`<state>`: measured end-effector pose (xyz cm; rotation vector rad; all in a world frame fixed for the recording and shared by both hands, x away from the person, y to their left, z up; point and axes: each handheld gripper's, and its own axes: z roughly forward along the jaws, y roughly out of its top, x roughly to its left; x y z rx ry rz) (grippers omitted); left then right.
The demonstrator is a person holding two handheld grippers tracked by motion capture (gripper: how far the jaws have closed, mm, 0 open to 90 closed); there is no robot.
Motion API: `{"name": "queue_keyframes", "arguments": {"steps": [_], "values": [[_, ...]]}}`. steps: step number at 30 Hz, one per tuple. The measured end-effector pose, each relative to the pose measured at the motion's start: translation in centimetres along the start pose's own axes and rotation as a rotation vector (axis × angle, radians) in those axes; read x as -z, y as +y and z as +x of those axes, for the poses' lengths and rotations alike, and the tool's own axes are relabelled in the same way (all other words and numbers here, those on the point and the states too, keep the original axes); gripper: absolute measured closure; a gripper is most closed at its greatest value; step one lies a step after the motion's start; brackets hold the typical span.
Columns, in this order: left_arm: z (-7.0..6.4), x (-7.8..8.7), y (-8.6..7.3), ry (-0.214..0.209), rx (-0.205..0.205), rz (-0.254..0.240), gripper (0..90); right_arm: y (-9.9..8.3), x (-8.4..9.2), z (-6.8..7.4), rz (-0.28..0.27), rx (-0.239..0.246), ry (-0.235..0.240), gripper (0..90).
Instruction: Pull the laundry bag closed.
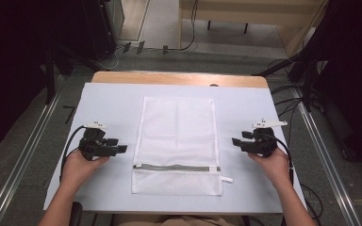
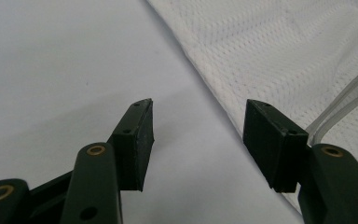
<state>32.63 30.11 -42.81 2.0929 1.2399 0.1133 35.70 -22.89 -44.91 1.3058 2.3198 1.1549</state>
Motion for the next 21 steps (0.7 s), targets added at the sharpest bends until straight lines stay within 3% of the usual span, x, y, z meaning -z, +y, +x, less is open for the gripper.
{"name": "queue_keyframes", "arguments": {"steps": [10, 21], "values": [[0.06, 0.04, -0.01, 0.006, -0.002, 0.0, 43.2, 0.1, 0.13, 0.07, -0.012, 0.004, -0.01, 44.6], [-0.06, 0.14, 0.13, -0.018, 0.034, 0.022, 44.0, 0.08, 0.18, 0.36, 0.002, 0.001, 0.0, 45.3]]}}
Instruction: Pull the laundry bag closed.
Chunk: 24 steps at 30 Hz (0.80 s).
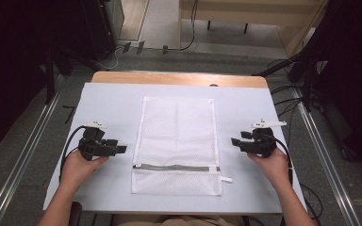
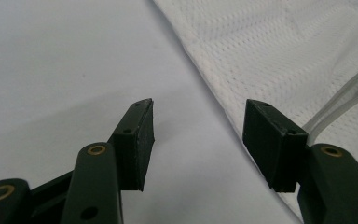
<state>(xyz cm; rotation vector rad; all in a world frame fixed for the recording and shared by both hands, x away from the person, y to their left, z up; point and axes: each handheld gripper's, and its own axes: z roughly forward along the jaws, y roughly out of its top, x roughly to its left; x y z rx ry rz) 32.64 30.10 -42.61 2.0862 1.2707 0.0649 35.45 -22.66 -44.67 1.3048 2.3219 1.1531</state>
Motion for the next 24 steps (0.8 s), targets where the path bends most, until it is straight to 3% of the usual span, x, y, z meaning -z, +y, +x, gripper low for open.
{"name": "queue_keyframes", "arguments": {"steps": [10, 24], "values": [[-0.7, 0.4, 0.0, -0.031, -0.005, -0.005, 46.9, 0.5, 0.4, 1.8, -0.002, 0.015, 0.045, 49.2], [-1.6, 0.9, -0.7, -0.023, -0.029, -0.002, 46.5, 1.3, 0.0, 4.7, 0.001, 0.091, 0.095, 53.3]]}}
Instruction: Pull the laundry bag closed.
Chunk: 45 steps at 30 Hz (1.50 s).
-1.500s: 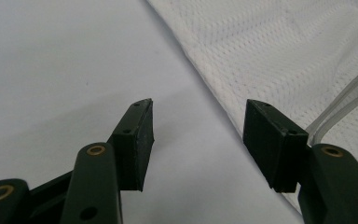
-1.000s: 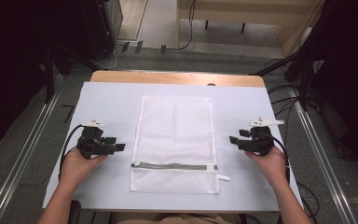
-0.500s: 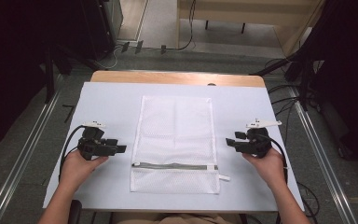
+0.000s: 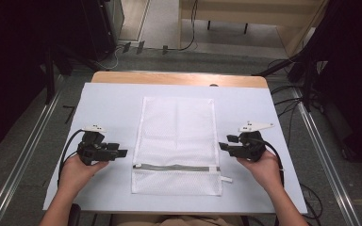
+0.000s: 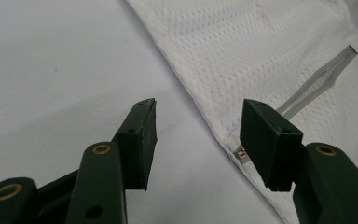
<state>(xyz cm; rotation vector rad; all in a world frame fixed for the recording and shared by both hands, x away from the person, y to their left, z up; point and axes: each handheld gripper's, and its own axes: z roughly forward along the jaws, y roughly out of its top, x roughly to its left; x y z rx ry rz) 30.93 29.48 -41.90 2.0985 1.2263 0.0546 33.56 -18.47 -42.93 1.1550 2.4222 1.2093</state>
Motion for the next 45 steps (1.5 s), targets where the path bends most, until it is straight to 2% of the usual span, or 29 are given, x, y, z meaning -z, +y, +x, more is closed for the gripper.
{"name": "queue_keyframes", "arguments": {"steps": [11, 20, 26, 35, 45], "values": [[-0.6, 0.2, -0.8, 0.002, -0.013, -0.019, 44.3, 1.1, -1.0, 2.3, 0.007, 0.017, 0.074, 63.4], [0.1, 0.5, -1.2, 0.02, -0.008, -0.035, 42.9, 1.7, -1.8, 3.7, 0.016, 0.048, 0.113, 69.1], [0.4, 0.5, -1.0, 0.015, 0.002, -0.054, 42.8, 2.1, -2.2, 4.5, 0.017, 0.061, 0.129, 70.6], [0.6, 0.5, -0.9, 0.028, -0.001, -0.056, 42.3, 2.8, -3.0, 5.9, 0.025, 0.084, 0.154, 71.9], [0.8, 0.4, -0.7, 0.036, -0.005, -0.061, 42.1, 3.6, -4.3, 7.9, 0.028, 0.136, 0.175, 70.0]]}}
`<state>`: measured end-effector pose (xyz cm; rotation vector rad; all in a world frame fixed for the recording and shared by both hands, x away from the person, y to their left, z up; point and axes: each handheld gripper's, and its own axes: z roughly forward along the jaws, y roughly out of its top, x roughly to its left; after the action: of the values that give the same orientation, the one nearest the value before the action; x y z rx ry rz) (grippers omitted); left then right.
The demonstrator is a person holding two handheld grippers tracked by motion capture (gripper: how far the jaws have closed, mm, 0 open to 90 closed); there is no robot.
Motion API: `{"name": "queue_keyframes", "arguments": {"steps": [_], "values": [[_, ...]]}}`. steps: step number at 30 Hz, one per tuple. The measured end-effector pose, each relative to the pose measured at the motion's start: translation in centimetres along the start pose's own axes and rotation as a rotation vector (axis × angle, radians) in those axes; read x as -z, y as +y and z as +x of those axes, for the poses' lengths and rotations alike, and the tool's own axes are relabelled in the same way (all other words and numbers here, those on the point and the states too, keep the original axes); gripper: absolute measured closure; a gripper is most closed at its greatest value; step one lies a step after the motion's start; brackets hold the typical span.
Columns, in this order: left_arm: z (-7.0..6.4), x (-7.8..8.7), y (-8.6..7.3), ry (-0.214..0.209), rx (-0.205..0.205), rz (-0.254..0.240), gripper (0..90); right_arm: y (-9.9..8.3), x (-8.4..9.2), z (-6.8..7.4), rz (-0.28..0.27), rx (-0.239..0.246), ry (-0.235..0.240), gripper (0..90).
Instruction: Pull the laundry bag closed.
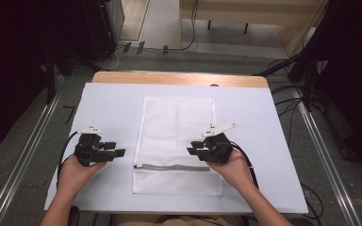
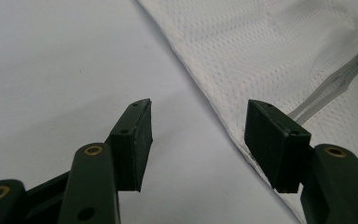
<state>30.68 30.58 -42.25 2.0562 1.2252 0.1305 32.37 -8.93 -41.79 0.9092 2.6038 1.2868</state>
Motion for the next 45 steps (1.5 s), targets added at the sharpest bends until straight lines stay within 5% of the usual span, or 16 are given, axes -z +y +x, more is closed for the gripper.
{"name": "queue_keyframes", "arguments": {"steps": [34, 45], "values": [[0.3, 0.1, 0.2, -0.006, -0.004, -0.012, 42.1, 2.9, -6.1, 5.3, 0.048, 0.078, 0.135, 74.0], [0.4, 0.2, 0.2, 0.0, 0.001, -0.018, 42.2, 2.7, -7.8, 6.3, 0.057, 0.068, 0.182, 74.9]]}}
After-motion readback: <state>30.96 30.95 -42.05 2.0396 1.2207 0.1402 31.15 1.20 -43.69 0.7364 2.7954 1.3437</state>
